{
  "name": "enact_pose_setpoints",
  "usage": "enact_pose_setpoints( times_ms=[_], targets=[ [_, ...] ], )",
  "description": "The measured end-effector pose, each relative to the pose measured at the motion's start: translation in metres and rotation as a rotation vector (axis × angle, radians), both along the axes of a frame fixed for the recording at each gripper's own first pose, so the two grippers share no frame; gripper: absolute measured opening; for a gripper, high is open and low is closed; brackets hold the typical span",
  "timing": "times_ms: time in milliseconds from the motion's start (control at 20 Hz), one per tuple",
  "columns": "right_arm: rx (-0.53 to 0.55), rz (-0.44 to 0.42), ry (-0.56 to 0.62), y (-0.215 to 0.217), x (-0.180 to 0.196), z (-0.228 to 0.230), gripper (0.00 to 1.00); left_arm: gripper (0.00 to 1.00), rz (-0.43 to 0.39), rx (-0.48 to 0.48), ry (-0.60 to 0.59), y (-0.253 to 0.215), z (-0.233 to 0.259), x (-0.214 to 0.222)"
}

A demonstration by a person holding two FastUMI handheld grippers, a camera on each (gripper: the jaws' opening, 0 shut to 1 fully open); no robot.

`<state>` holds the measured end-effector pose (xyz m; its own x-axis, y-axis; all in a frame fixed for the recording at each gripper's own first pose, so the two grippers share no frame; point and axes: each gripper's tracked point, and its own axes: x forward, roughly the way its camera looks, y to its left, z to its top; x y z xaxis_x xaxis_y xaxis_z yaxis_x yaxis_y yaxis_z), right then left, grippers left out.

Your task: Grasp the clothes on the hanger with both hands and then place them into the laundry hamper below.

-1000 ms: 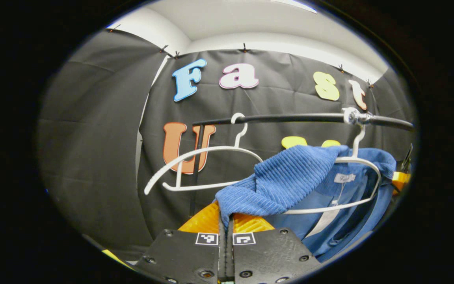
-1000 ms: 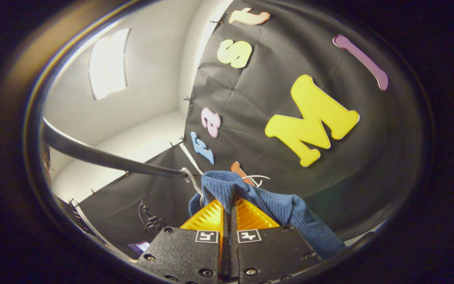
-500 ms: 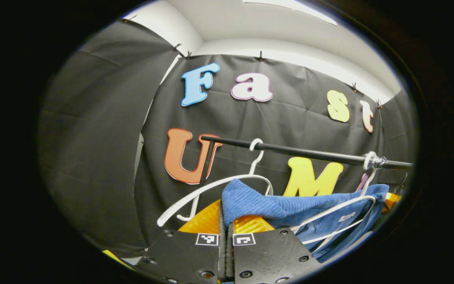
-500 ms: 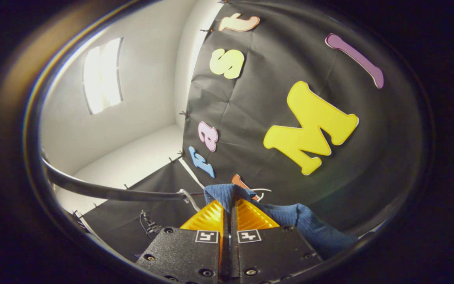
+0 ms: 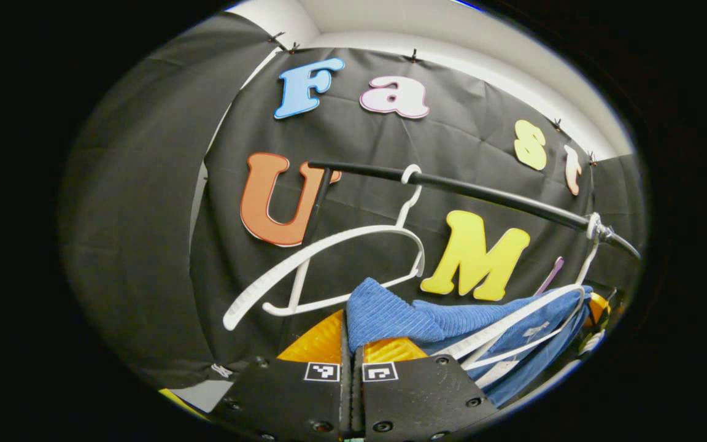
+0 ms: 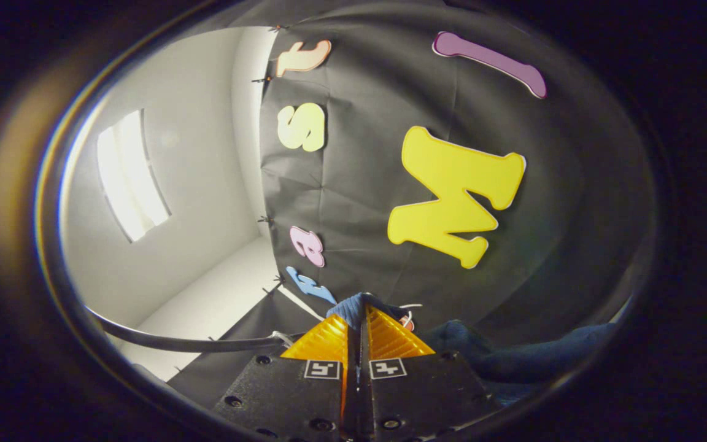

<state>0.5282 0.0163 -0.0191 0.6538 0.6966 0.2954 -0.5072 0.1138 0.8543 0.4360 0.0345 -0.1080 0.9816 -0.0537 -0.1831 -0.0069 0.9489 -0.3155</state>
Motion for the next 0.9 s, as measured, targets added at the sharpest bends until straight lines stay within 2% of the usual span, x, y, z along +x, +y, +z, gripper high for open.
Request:
enact_pose_setpoints(
  times_ms=[150, 300, 450, 700, 750, 800, 900],
  targets=[
    [0.058, 0.025, 0.075, -0.007, 0.012, -0.012, 0.04, 0.03, -0.039, -0.045, 0.055, -0.005, -0.022, 0.0],
    [0.041, -0.002, 0.077, -0.018, 0.012, -0.018, 0.04, 0.0, -0.063, 0.003, 0.063, -0.011, -0.031, -0.003],
    [0.052, -0.021, 0.121, -0.027, 0.015, -0.03, 0.04, 0.0, -0.079, -0.019, 0.087, -0.017, -0.044, -0.006],
    [0.016, -0.082, 0.228, -0.038, 0.025, -0.069, 0.03, 0.0, -0.094, -0.023, 0.116, -0.03, -0.068, -0.014],
    [-0.024, -0.092, 0.25, -0.035, 0.026, -0.083, 0.04, 0.04, -0.098, -0.023, 0.122, -0.032, -0.071, -0.016],
    [-0.059, -0.102, 0.266, -0.034, 0.026, -0.097, 0.04, 0.0, -0.093, -0.024, 0.129, -0.031, -0.076, -0.017],
    [-0.062, -0.101, 0.287, -0.04, 0.017, -0.109, 0.04, 0.0, -0.088, -0.033, 0.149, -0.031, -0.088, -0.024]
  ],
)
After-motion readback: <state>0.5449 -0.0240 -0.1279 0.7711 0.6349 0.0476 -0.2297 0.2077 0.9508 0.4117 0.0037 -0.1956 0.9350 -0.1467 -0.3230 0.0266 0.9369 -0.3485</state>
